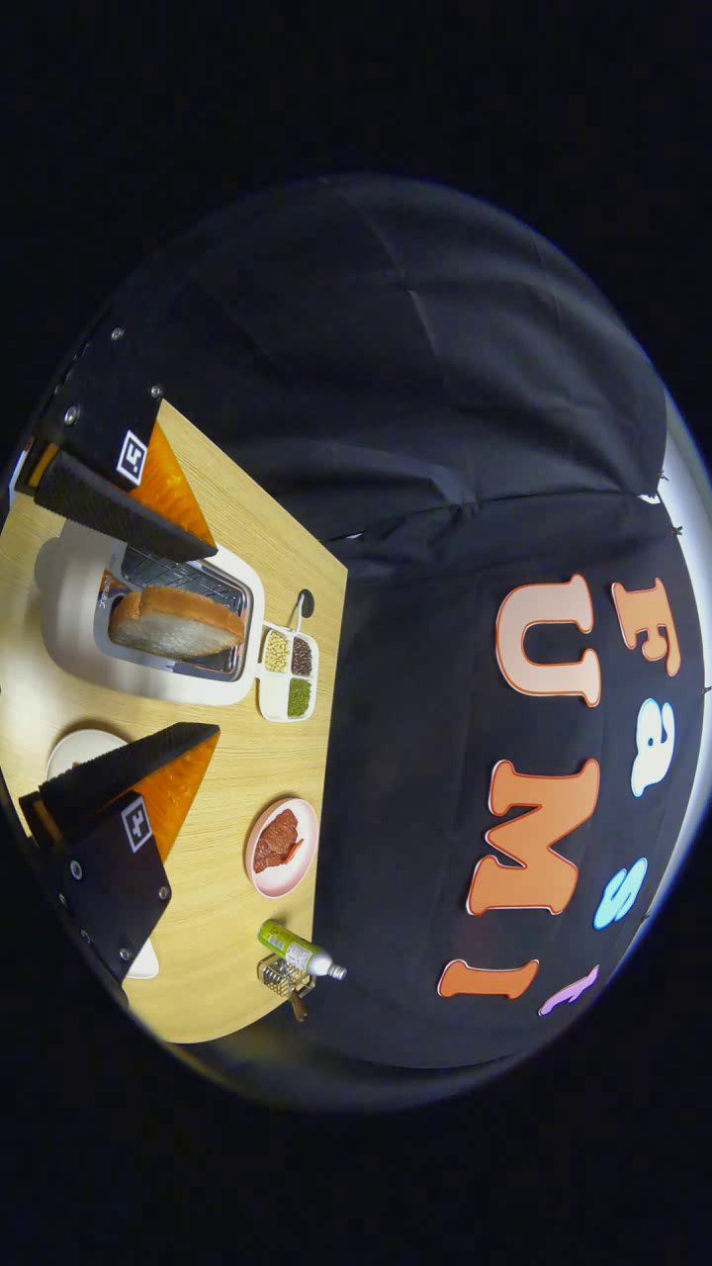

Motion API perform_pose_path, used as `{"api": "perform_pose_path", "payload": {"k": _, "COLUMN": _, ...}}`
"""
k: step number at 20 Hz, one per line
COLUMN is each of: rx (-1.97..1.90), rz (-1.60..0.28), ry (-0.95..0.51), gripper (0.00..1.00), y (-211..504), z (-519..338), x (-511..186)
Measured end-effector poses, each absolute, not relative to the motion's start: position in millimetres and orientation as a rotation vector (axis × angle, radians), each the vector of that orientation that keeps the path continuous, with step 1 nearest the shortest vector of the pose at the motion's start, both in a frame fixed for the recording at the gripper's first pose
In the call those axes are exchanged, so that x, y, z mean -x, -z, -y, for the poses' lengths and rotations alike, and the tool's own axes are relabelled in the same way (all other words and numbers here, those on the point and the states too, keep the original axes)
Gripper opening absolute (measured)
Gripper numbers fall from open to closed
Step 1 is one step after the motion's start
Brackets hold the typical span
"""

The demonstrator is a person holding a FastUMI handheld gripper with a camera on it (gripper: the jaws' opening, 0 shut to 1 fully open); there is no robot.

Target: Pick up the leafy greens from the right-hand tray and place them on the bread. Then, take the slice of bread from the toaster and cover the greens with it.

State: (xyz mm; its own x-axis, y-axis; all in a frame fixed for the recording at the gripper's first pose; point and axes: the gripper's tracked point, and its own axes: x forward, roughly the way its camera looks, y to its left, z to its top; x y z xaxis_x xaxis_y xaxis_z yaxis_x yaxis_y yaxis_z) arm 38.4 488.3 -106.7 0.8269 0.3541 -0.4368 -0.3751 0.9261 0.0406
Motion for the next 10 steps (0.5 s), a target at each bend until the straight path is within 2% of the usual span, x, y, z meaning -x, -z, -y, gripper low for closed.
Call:
{"api": "perform_pose_path", "payload": {"k": 6, "rx": 0.083, "rz": -0.516, "ry": -0.381, "gripper": 0.97, "y": 135, "z": -498, "x": -32}}
{"api": "perform_pose_path", "payload": {"k": 9, "rx": 0.099, "rz": -0.531, "ry": -0.388, "gripper": 0.82, "y": 142, "z": -503, "x": -30}}
{"api": "perform_pose_path", "payload": {"k": 10, "rx": 0.107, "rz": -0.54, "ry": -0.389, "gripper": 0.71, "y": 145, "z": -504, "x": -30}}
